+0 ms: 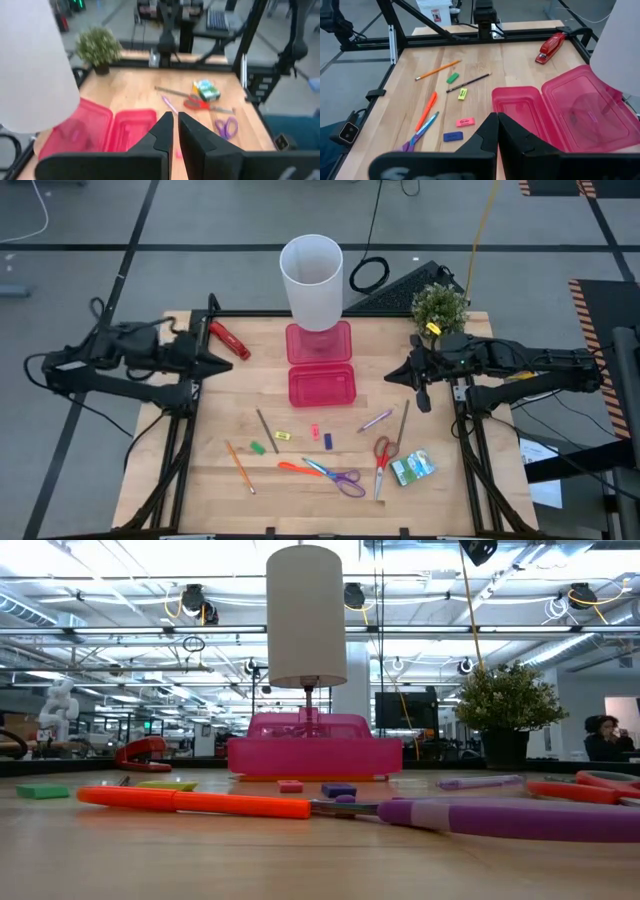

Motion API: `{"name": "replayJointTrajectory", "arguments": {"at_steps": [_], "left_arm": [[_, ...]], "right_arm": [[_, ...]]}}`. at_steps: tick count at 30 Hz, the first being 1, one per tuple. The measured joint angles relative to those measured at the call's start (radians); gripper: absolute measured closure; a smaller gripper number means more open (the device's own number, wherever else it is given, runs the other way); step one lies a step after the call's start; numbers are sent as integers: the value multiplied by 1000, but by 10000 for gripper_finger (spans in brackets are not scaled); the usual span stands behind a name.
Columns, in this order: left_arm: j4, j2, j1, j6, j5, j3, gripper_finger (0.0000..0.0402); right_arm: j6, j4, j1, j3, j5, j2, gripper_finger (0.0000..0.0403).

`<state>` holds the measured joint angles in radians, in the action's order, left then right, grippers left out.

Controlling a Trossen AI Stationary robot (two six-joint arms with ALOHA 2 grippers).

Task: Pack school essentials
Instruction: Put the purple pen into the pink supply box

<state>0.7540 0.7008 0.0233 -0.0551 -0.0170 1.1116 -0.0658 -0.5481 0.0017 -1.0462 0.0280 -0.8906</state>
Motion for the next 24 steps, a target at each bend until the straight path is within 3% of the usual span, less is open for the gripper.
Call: {"name": "replayJointTrajectory", "arguments": {"at_steps": [8,18,24], "left_arm": [[7,162,54,34,-19,-13,371],[-6,293,97,16,-170,-14,371],[-21,370,102,16,-175,-14,371]], "right_arm": [[0,-64,0,0,-1,-55,403],[103,-182,1,0,27,-313,403],[205,-148,23,70,107,-452,395]]}}
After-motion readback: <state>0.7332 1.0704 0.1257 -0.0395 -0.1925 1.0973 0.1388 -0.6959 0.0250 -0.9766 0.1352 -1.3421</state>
